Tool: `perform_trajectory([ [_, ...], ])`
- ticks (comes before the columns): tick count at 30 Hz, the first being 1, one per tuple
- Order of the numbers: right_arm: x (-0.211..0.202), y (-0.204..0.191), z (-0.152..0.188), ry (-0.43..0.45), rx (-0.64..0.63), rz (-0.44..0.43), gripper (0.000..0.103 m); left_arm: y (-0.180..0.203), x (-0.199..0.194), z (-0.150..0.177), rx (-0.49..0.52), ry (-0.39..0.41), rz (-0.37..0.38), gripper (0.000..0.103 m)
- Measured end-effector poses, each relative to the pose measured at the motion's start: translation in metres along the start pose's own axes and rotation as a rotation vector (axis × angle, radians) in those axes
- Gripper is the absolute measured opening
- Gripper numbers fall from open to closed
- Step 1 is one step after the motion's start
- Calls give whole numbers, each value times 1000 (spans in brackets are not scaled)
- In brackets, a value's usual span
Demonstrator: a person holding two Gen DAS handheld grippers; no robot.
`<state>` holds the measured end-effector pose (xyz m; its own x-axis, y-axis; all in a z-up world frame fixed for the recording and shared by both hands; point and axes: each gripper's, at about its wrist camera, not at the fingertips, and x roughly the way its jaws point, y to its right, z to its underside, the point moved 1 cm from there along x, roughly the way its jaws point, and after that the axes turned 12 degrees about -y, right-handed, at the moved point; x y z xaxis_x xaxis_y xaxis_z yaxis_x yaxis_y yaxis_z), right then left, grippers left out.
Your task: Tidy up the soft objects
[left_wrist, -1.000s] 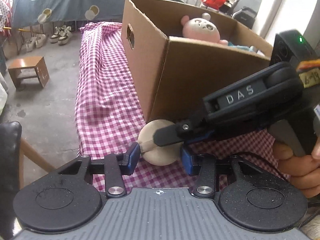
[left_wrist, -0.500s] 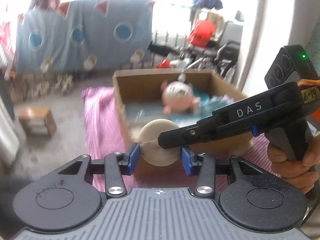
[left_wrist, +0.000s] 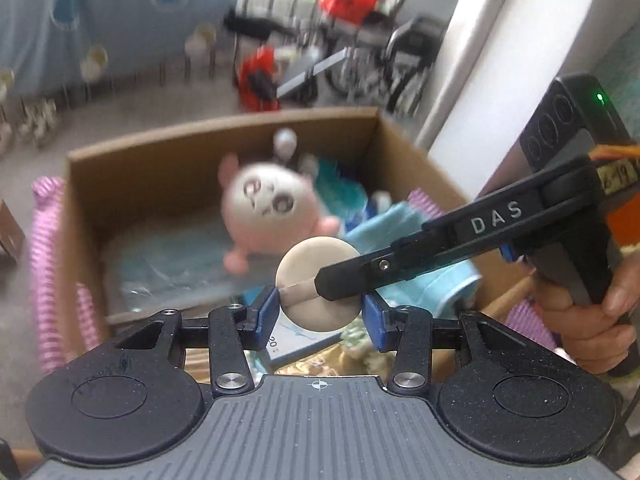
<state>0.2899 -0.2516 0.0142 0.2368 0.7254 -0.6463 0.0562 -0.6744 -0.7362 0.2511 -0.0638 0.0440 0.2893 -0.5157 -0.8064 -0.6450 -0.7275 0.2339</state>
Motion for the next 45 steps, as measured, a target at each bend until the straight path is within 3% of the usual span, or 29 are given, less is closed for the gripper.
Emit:
perform_trajectory([
  [5, 33, 35, -28, -117, 81, 67, 10, -15, 69, -30, -35, -185, 17, 47],
  [8, 47, 42, -32, -174, 83, 123, 10, -27, 98, -36, -74, -283, 37, 54],
  [13, 59, 51, -34, -228, 91, 220, 13, -32, 113, -32, -94, -347, 7, 64],
  [17, 57, 53, -32, -232, 99, 227, 18, -36, 102, -27, -118, -311, -5, 71],
  [21, 38, 45, -25, -151, 60, 261, 57, -35, 77, -24, -134, -251, 5, 79],
  [25, 8, 23, -16, -29, 16, 235, 58, -26, 34, -15, -123, -139, 13, 100],
  [29, -39, -12, 19, 107, -55, 190, 60, -11, -21, 0, -83, 16, -42, 103],
  [32, -78, -42, 64, 239, -136, 180, 81, 1, -51, 12, -79, 94, -117, 103],
  [34, -98, -57, 94, 327, -182, 191, 101, 9, -68, 21, -91, 133, -177, 103],
  [40, -102, -71, 169, 479, -208, 369, 103, 30, -87, 47, -124, 169, -325, 103],
  [45, -82, -60, 188, 509, -116, 553, 103, 34, -72, 59, -180, 139, -405, 103],
])
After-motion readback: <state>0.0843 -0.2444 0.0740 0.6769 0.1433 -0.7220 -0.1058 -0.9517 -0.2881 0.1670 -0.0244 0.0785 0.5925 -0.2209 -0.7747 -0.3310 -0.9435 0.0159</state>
